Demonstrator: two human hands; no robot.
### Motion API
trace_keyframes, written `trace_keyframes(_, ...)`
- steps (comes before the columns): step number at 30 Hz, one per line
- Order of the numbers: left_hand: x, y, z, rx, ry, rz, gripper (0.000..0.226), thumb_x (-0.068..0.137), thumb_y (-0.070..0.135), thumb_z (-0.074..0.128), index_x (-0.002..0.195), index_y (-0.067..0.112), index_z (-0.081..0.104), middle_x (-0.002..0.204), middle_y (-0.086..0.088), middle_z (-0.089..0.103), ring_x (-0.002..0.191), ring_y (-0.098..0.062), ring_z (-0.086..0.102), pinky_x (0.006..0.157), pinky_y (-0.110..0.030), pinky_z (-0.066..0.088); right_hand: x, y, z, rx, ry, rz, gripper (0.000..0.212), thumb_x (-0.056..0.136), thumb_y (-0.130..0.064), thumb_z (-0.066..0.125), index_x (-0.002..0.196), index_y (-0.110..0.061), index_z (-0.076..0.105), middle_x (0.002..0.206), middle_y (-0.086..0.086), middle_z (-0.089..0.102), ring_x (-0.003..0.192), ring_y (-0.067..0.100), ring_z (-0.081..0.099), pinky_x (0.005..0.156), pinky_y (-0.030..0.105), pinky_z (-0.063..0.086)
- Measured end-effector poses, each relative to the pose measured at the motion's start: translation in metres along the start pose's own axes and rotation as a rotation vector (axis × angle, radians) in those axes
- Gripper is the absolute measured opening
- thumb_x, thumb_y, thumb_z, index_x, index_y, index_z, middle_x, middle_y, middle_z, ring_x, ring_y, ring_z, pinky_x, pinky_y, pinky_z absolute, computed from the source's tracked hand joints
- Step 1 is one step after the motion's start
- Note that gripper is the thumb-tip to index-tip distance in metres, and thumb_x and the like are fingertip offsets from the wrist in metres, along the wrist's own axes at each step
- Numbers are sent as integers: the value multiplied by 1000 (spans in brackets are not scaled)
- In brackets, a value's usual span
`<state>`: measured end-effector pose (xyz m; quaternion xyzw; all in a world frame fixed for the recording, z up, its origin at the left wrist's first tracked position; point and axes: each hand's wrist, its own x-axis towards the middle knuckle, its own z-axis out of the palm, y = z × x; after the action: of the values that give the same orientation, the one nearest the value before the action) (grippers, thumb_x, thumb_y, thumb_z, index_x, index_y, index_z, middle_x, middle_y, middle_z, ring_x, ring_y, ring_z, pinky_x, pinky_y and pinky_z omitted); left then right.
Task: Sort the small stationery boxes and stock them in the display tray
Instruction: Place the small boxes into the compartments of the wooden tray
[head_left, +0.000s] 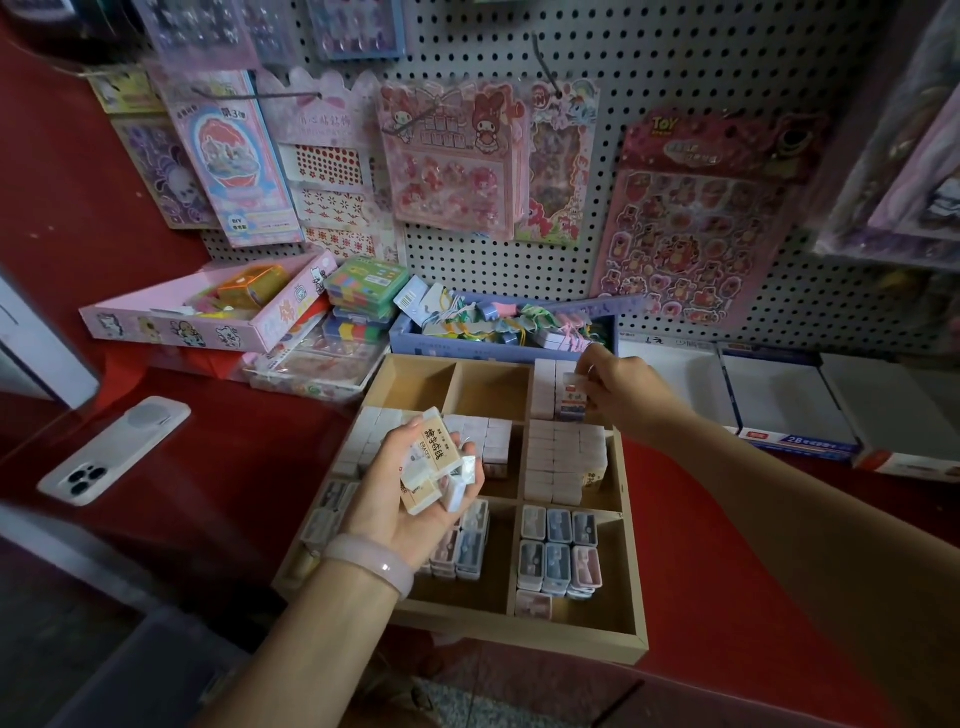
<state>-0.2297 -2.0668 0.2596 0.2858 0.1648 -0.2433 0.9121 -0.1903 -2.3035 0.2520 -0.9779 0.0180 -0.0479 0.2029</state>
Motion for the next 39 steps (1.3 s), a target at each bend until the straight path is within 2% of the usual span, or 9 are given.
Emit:
trace_keyframes(3,-1,0,0,15,7,-4,17,83,23,62,92,9,61,86,-12,57,82,-22,58,65,-32,56,-2,0,7,-21,-7,6,6,98,-19,44,96,-14,41,91,12,62,82,30,59,70,39,49)
trace_keyframes(8,-2,2,-1,16,28,4,21,82,23,62,95,8,60,92,-13,56,85,-23,58,59,-34,58,-6,4,19,-127,-12,-62,13,93,-20,52,95,-8,55,100,7,52,88,27,54,71,34,42)
trace_keyframes(13,-3,2,-2,23,5,2,23,78,23,63,96,9,60,91,-13,56,82,-22,59,62,-33,58,-5,6,14,-103,-12,-18,25,96,-21,46,95,-8,67,94,7,65,85,24,59,69,33,46)
trace_keyframes(19,-3,-2,0,0,7,-1,27,70,23,65,91,8,59,87,-12,57,80,-21,59,65,-32,56,-2,2,14,93,-35,243,26,99,-17,35,109,-5,56,101,17,62,87,31,58,71,35,45)
trace_keyframes(24,-5,-1,-1,17,24,5,26,71,23,65,91,7,59,86,-12,57,81,-22,59,65,-33,56,-2,-4,16,35,-94,160,26,98,-19,38,114,-15,58,108,7,61,84,18,49,69,28,38)
trace_keyframes(28,-3,0,-2,5,44,9,22,78,23,64,92,6,59,90,-13,57,83,-23,59,64,-34,58,-6,2,14,-19,-170,86,29,98,-23,41,116,-23,64,117,2,63,99,20,55,78,28,44)
trace_keyframes(33,-5,-4,1,5,3,-11,31,68,22,66,94,7,59,87,-13,58,83,-23,59,67,-33,55,-6,0,13,130,-126,191,33,99,-13,36,127,-15,53,124,10,57,101,23,53,74,24,39)
trace_keyframes(37,-5,-2,-3,-6,-3,-9,31,68,22,67,95,8,60,90,-13,57,84,-23,58,67,-34,56,2,-4,21,146,-182,296,27,99,-14,33,108,-5,57,117,18,58,90,22,50,73,27,37)
trace_keyframes(39,-4,-2,-3,-13,0,-6,31,68,22,67,96,8,60,90,-13,57,83,-23,59,64,-33,57,4,-5,23,156,-187,322,28,99,-14,32,111,-5,56,119,18,57,91,23,50,74,28,36)
